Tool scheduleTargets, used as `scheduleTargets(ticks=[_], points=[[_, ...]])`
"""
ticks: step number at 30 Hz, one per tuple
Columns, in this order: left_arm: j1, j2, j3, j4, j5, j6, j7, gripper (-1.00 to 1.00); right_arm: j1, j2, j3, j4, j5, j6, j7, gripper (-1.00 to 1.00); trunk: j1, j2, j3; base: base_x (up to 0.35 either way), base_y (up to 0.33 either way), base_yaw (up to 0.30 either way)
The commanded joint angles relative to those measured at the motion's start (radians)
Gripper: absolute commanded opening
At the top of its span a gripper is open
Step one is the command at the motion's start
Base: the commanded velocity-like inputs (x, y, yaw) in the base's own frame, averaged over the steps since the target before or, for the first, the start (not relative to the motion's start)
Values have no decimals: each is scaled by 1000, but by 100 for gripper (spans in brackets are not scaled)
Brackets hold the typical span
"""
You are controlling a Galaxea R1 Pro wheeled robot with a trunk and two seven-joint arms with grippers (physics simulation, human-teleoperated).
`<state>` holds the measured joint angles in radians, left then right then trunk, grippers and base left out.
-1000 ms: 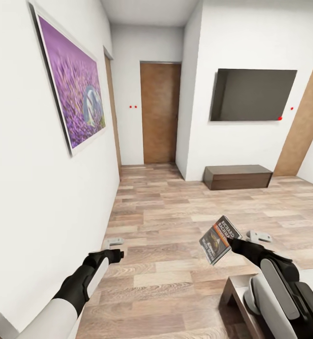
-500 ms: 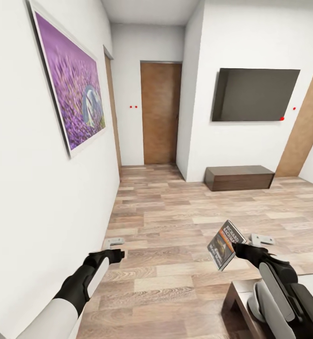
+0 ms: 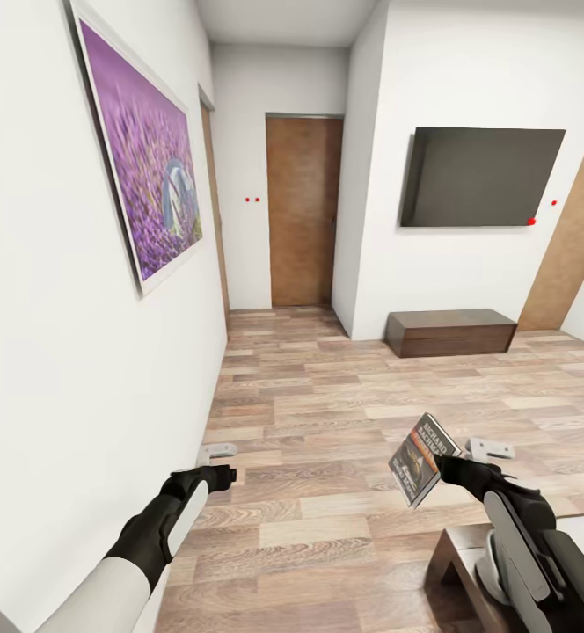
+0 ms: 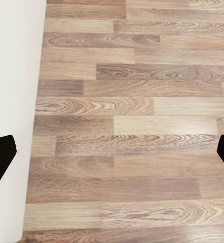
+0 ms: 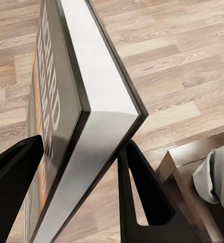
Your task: In the bedroom, move the book from the bed onto either nightstand, and place the two sandals side by side next to the bed.
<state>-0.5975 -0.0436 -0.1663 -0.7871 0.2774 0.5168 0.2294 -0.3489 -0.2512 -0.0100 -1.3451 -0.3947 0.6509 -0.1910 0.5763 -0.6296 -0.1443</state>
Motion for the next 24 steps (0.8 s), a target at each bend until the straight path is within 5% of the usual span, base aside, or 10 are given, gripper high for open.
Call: scheduleTargets(ticks=[1, 9, 15, 24], points=[[-1, 0, -3, -1, 10, 3, 9, 100, -1, 0, 0, 2, -11, 3, -8, -100, 0, -2, -2, 0, 185, 0], [0, -15, -12, -1, 7, 2, 5, 100, -1, 0, 0, 38, -12, -2, -8, -100, 0, -2, -2, 0, 75, 0], [-9, -69, -52, 1, 4, 15, 17, 100, -1, 0, 7, 58, -9, -8, -6, -100, 0, -2, -2, 0, 10, 0], [-136, -111, -61, 61, 13, 56, 31, 100, -1, 0, 56, 66, -6, -11, 6, -100, 0, -2, -2, 0, 1, 0]])
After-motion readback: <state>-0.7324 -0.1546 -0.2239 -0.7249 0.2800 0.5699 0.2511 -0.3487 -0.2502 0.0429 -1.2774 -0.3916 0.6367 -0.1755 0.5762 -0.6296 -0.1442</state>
